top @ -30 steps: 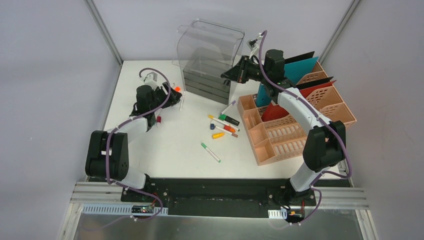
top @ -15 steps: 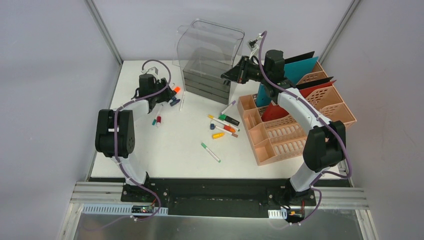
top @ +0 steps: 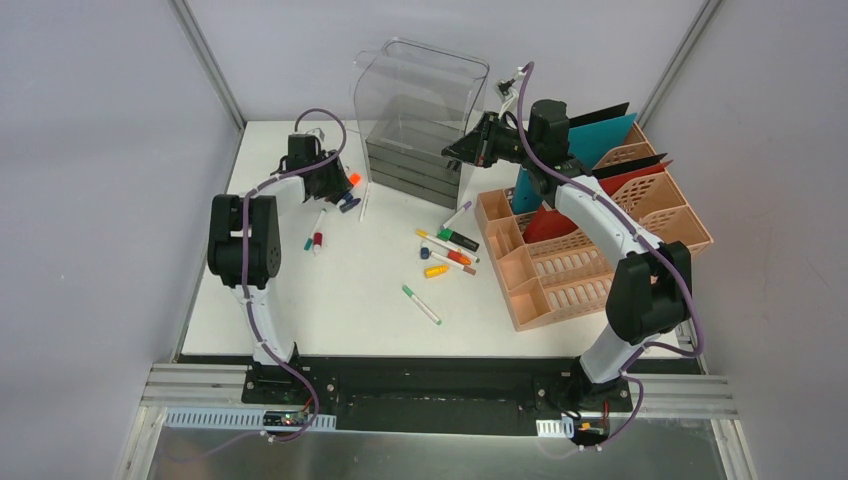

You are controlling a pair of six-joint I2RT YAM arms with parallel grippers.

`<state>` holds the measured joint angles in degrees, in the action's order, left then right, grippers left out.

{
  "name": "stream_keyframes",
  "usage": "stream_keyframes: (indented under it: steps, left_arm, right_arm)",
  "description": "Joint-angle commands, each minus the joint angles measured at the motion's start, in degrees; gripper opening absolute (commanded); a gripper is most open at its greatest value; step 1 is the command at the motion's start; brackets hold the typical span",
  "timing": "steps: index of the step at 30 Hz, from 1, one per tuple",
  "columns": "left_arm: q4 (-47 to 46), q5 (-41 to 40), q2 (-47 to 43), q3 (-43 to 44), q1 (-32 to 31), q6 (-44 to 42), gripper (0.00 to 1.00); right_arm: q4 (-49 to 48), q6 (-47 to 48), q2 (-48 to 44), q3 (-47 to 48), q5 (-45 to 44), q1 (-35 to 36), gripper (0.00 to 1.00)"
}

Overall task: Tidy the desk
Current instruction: Move the stationery to the center of the board.

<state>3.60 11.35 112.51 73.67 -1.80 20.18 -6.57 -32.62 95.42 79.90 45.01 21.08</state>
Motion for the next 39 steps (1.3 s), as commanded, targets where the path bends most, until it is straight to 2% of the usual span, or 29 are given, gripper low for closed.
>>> stream_keyframes:
  steps: [1,11,22,26,28,39]
  left_arm:
    - [2.8,-1.2,1.3,3.8,0.2,-1.2,0.49]
    - [5.9,-0.1,3.9,8.1,0.2,-3.2,0.49]
    - [11.4,-2.5,7.0,11.3,0.2,-3.4,0.49]
    - [12.5,-2.6,7.3,11.9,-0.1,-3.5,0.40]
    - [13.2,-2.9,7.5,12.3,-0.4,-3.8,0.39]
    - [18.7,-9.1,6.5,12.3,-3.3,-6.7,0.45]
  right_arm:
    - [-1.6,-0.8,-3.8,0.3,0.8,-0.3,0.03]
    - [-1.9,-1.3,-3.5,0.5,0.9,-0.3,0.03]
    - [-2.1,-1.5,-3.4,0.4,1.0,-0.3,0.03]
    - [-2.3,-1.6,-3.3,0.4,1.1,-0.3,0.03]
    - [-2.2,-1.7,-3.2,0.4,1.1,-0.3,0.03]
    - [-2.8,-2.3,-2.9,0.4,1.4,-0.3,0.03]
